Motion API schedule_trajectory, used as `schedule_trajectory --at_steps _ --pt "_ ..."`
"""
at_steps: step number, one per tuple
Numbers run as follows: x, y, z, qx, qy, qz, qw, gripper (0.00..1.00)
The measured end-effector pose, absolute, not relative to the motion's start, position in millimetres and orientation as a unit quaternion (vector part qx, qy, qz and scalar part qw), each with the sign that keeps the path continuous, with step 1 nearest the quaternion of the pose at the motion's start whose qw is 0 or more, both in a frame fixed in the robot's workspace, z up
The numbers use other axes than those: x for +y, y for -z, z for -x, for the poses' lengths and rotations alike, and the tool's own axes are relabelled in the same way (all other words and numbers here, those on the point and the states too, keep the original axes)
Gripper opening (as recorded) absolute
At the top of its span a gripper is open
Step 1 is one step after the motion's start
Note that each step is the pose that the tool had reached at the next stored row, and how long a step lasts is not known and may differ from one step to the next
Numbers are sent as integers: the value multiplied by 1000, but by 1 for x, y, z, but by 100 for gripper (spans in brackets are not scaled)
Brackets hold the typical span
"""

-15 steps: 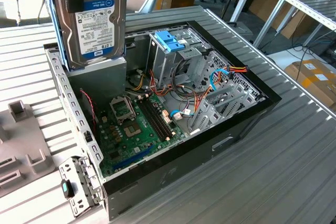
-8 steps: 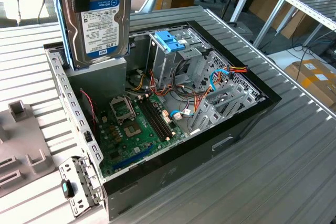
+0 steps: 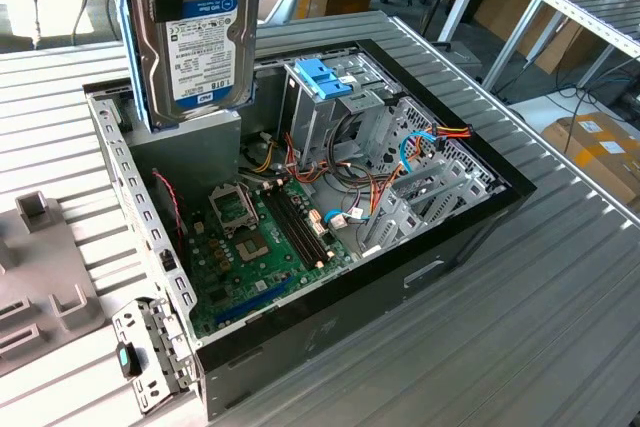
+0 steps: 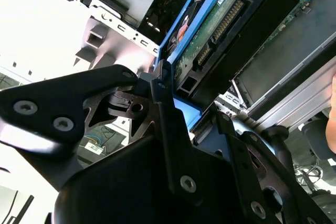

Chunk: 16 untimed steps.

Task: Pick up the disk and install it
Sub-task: 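Pick up the disk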

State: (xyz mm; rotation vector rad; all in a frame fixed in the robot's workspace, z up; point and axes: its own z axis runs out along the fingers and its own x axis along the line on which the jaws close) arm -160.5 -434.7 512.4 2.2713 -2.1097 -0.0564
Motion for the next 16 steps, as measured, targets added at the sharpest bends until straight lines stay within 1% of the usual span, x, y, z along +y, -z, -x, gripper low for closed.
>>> schedule_trajectory --at_steps 16 --pt "-435 -512 141 -680 18 -732 21 37"
